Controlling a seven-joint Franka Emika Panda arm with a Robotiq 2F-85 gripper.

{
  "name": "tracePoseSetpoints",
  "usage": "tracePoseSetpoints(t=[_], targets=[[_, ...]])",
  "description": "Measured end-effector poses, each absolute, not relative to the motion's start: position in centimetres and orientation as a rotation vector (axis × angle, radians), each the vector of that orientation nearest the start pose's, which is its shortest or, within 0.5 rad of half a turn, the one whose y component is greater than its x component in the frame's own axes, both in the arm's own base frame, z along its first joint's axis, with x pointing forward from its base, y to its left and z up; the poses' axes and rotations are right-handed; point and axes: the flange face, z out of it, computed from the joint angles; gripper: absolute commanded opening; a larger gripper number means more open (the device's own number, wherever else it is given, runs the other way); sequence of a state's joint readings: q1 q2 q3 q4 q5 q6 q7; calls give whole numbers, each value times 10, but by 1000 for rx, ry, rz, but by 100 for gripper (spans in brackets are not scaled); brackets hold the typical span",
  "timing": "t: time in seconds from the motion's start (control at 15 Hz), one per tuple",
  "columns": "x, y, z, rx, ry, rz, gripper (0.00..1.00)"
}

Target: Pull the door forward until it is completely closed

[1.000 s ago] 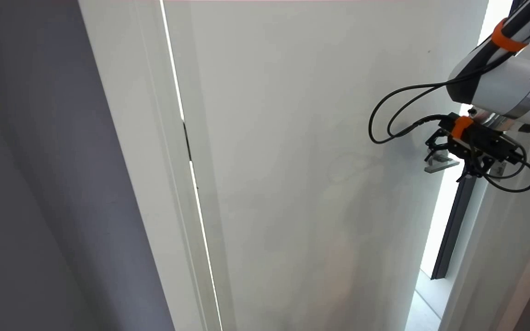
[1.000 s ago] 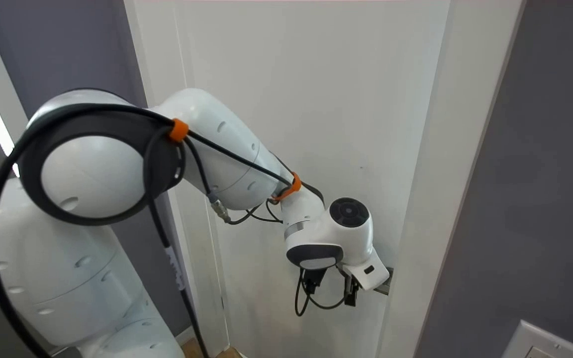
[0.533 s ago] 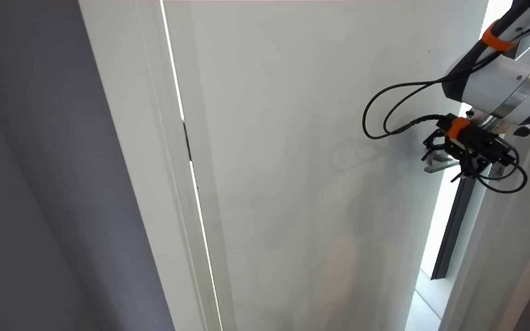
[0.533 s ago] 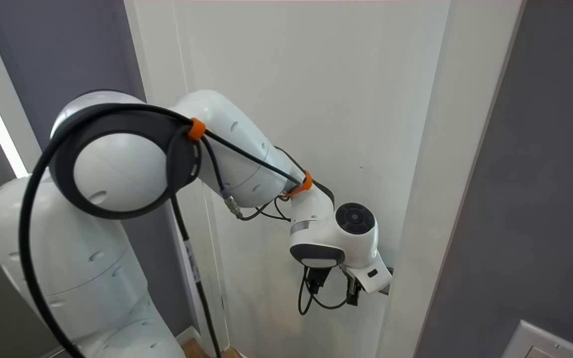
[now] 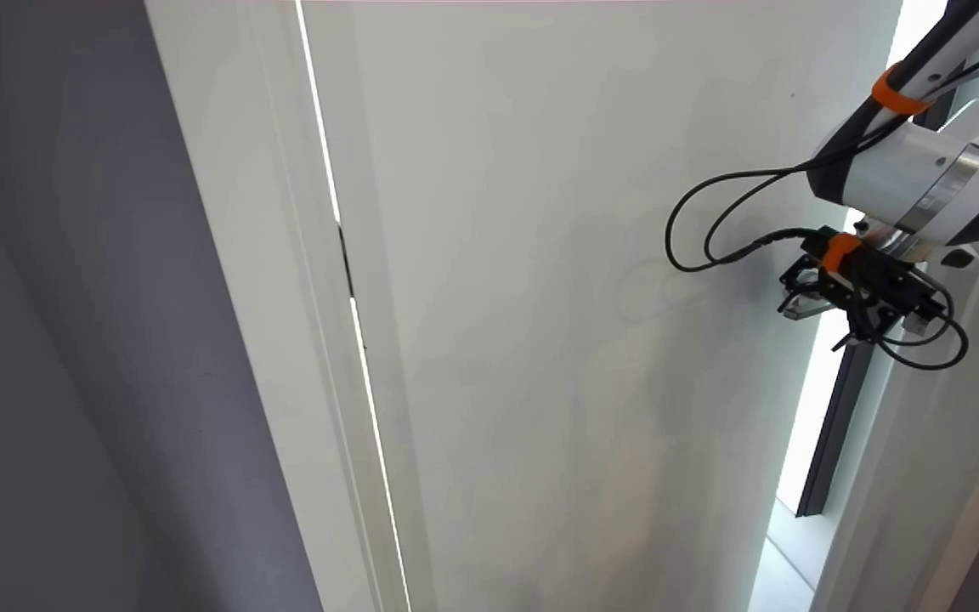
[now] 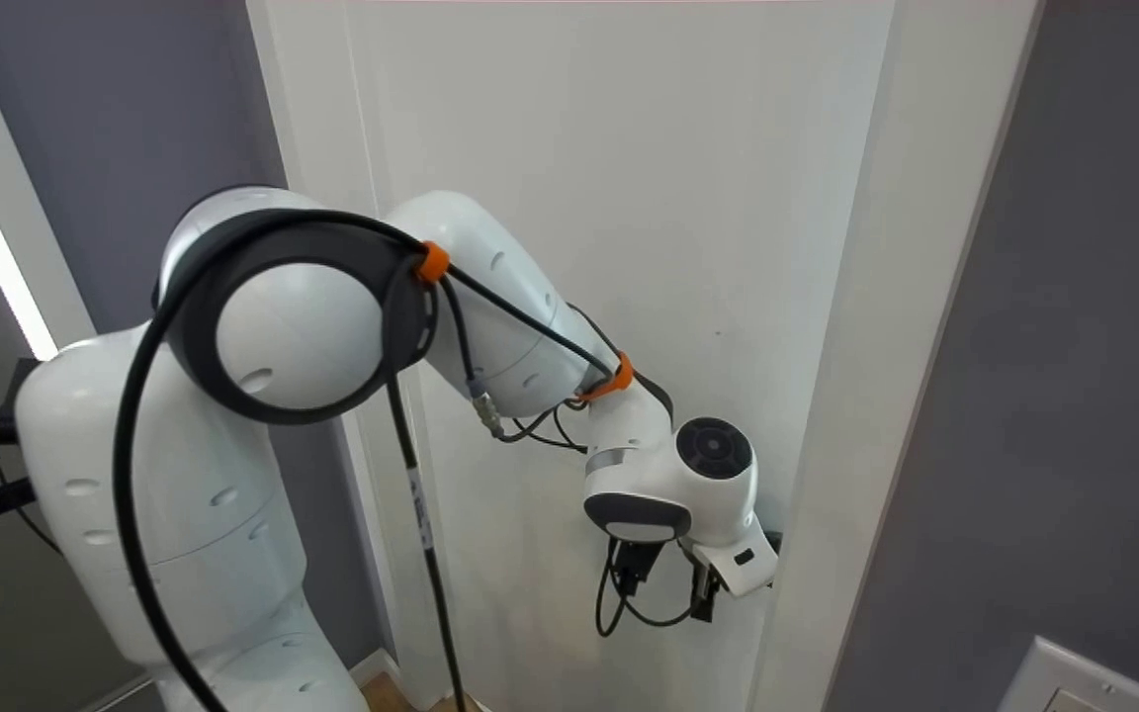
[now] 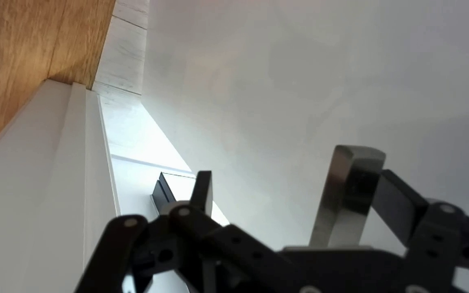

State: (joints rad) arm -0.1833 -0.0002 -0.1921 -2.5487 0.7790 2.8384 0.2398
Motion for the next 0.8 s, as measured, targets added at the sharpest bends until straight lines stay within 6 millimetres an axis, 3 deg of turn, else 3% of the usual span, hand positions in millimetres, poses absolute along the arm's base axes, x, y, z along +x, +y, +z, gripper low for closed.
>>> tracePoseSetpoints(t=[0.8], targets=[[415,-212,277,-2341,1745,-303,100]])
